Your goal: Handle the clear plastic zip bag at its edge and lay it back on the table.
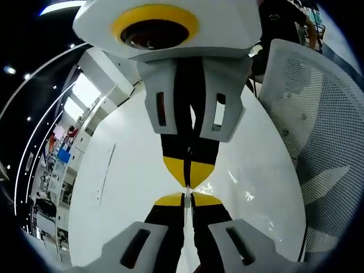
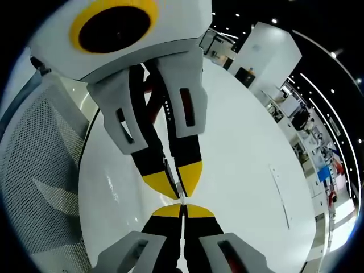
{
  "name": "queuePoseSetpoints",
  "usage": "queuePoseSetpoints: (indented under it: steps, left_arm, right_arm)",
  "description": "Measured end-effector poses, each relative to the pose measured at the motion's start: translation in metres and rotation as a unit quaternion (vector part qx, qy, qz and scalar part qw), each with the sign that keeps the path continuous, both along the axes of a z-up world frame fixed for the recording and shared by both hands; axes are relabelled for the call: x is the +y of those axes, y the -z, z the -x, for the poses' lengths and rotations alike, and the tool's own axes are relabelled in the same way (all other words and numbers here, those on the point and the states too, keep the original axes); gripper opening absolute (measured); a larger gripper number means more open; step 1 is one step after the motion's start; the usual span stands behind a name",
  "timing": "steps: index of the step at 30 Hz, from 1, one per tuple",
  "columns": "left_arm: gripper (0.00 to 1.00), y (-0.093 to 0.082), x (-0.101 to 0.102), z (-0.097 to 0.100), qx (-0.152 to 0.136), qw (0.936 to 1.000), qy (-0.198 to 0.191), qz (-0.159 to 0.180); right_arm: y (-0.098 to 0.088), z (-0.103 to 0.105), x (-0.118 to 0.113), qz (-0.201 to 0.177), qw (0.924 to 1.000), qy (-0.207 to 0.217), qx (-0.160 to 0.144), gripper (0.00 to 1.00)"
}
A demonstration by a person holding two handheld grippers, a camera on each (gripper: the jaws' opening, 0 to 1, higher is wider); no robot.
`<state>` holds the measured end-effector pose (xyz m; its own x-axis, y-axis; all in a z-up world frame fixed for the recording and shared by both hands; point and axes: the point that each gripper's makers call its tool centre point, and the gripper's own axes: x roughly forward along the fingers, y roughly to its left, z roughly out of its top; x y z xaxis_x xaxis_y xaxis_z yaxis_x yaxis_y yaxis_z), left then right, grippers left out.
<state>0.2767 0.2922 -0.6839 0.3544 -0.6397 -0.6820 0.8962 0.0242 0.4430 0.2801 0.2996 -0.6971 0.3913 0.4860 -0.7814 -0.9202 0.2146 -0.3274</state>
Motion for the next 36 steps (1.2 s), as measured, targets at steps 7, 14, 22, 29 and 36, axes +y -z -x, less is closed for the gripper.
queuePoseSetpoints:
  steps: [7, 14, 22, 29, 36]
  left_arm:
    - [0.00, -0.0009, 0.0020, 0.0004, 0.008, 0.9999, -0.007, 0.007]
    - [0.00, -0.0010, 0.0037, 0.0011, 0.017, 0.9997, -0.016, 0.008]
    - [0.00, -0.0034, 0.0034, 0.0010, 0.018, 0.9996, -0.020, 0.010]
    - [0.00, -0.0036, 0.0034, 0.0001, 0.021, 0.9995, -0.023, 0.011]
    - [0.00, -0.0007, 0.0043, -0.0004, 0.025, 0.9993, -0.025, 0.009]
  right_arm:
    - [-0.0001, 0.0010, 0.0015, -0.006, 1.0000, 0.001, -0.001, 0.00]
    - [-0.0014, 0.0019, 0.0026, -0.004, 1.0000, 0.002, -0.006, 0.00]
    - [-0.0031, 0.0007, 0.0019, -0.008, 0.9999, 0.005, -0.007, 0.00]
    - [-0.0041, 0.0003, 0.0019, -0.009, 0.9999, 0.012, -0.007, 0.00]
    - [-0.0040, 0.0021, 0.0016, -0.011, 0.9998, 0.016, -0.002, 0.00]
